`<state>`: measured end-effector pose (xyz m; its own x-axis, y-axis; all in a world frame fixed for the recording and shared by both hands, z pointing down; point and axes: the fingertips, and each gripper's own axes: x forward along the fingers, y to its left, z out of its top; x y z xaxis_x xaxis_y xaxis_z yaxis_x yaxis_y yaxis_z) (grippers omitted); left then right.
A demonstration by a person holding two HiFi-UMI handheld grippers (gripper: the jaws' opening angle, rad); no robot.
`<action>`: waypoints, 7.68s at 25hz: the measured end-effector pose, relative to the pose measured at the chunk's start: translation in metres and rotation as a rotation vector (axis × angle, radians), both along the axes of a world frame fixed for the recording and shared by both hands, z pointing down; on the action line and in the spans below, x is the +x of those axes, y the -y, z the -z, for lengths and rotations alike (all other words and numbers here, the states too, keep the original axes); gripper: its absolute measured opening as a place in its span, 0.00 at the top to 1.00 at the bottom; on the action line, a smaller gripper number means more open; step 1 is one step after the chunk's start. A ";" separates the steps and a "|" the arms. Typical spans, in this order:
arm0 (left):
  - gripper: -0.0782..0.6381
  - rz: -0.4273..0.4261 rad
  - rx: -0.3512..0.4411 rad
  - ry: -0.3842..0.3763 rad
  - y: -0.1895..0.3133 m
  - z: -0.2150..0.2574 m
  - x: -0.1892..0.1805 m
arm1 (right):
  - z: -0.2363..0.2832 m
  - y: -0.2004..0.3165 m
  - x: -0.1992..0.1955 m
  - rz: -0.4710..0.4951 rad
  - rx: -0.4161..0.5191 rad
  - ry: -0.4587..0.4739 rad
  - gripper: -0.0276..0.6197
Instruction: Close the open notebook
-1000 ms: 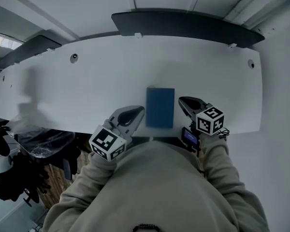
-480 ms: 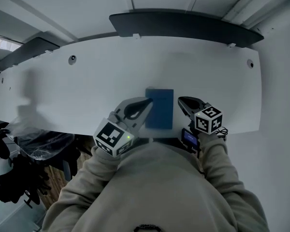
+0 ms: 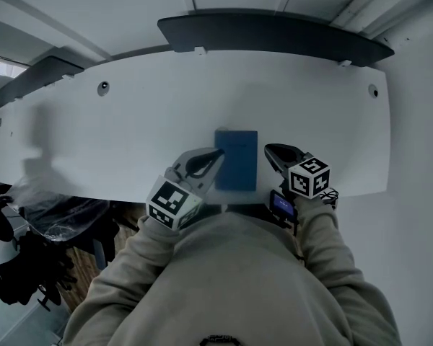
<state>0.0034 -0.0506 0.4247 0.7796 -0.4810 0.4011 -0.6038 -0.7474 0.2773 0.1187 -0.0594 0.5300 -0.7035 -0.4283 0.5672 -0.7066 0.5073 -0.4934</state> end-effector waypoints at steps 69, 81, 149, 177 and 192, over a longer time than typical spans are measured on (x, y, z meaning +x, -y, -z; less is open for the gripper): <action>0.89 -0.105 -0.471 0.257 -0.084 -0.252 -0.002 | -0.118 -0.041 0.015 -0.022 -0.238 -0.073 0.92; 0.89 -0.077 -0.495 0.211 -0.083 -0.253 -0.004 | -0.136 -0.052 -0.012 -0.022 -0.354 0.061 0.70; 0.89 0.068 -0.588 -0.020 -0.076 -0.241 -0.058 | -0.006 -0.067 -0.154 0.268 -0.116 0.145 0.71; 0.89 0.395 -0.656 -0.151 -0.124 -0.235 -0.157 | -0.039 -0.078 -0.229 0.363 -0.188 0.230 0.71; 0.89 0.505 -0.727 -0.199 -0.187 -0.243 -0.185 | -0.097 -0.092 -0.286 0.519 -0.263 0.142 0.71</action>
